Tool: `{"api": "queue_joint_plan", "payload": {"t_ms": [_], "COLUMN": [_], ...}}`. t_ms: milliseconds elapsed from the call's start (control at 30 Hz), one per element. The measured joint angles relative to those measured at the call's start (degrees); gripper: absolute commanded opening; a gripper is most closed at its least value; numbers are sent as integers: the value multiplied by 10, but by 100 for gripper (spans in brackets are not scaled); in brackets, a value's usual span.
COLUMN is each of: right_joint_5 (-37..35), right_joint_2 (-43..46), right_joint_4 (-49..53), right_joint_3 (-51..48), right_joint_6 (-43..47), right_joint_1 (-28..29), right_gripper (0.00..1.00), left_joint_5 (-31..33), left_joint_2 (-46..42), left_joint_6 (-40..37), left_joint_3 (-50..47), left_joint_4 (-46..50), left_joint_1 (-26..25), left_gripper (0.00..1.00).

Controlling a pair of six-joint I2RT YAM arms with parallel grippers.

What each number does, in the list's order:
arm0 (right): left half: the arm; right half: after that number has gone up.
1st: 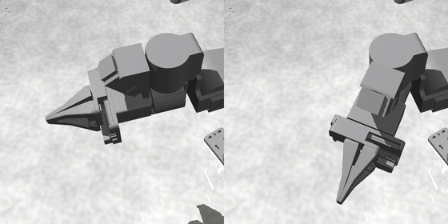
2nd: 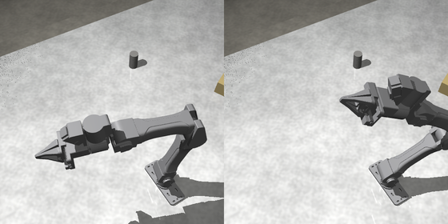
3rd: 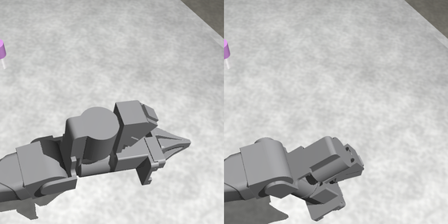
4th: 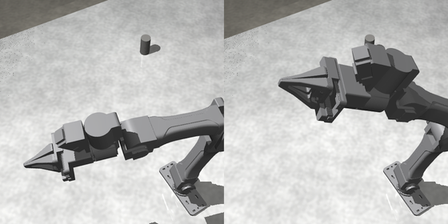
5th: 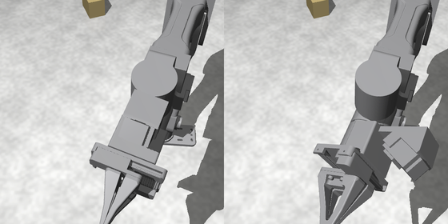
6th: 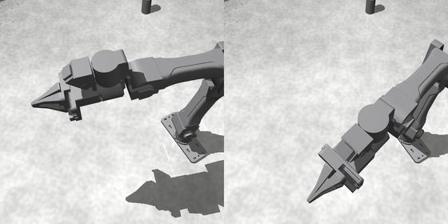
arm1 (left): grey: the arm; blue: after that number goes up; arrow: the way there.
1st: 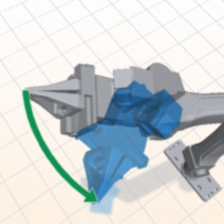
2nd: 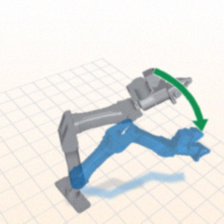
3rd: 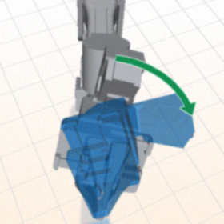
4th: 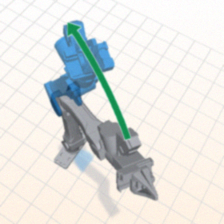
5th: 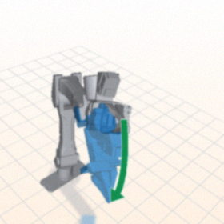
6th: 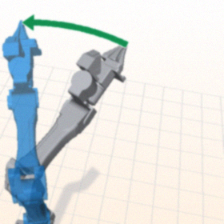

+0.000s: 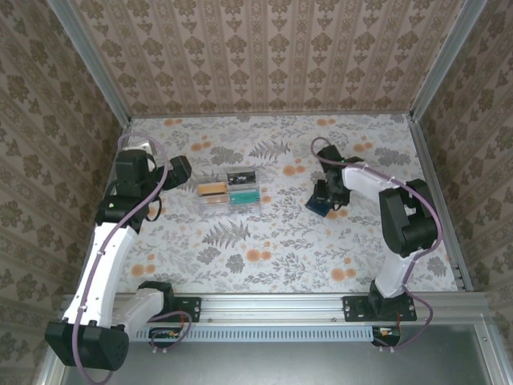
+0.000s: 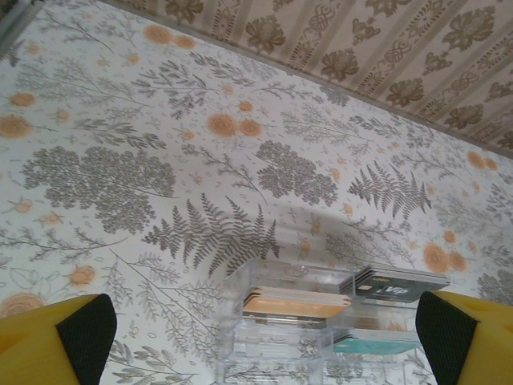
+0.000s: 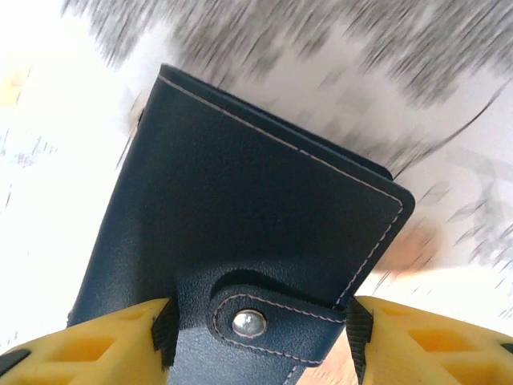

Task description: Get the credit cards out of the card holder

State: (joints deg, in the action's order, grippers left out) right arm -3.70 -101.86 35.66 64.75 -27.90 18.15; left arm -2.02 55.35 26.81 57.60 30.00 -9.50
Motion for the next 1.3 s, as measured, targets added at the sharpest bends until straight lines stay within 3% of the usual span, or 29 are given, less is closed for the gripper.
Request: {"api": "queue_joint_plan", "payload": {"t_ms": [233,400,567,833,1300], "right_joint_5": [1,-3,-35,-98,-125], "right_joint_2": [51,54,56,61,-18], "right_joint_4": [-12,-12,14,57,82], "right_joint_3": [-64,-68,-47,14,27], "right_joint_6": [-37,-43,-43,-67,-85], "right_joint_1": [129,190,207,252,268], "right_gripper": [61,62,65,44,39], "left_joint_5": [-11,-12,-12,-13,-13], "left_joint_2": [3,8,15,20,19], "left_joint_6": [4,5,7,7,6], "left_joint_3": [-2,-2,-7,-16,-17], "left_joint_4": [-1,-1,-3,-14,-18], "left_joint_1": [-15,-33,-52,-63,-63], "left_gripper": [100,100,100,100,100]}}
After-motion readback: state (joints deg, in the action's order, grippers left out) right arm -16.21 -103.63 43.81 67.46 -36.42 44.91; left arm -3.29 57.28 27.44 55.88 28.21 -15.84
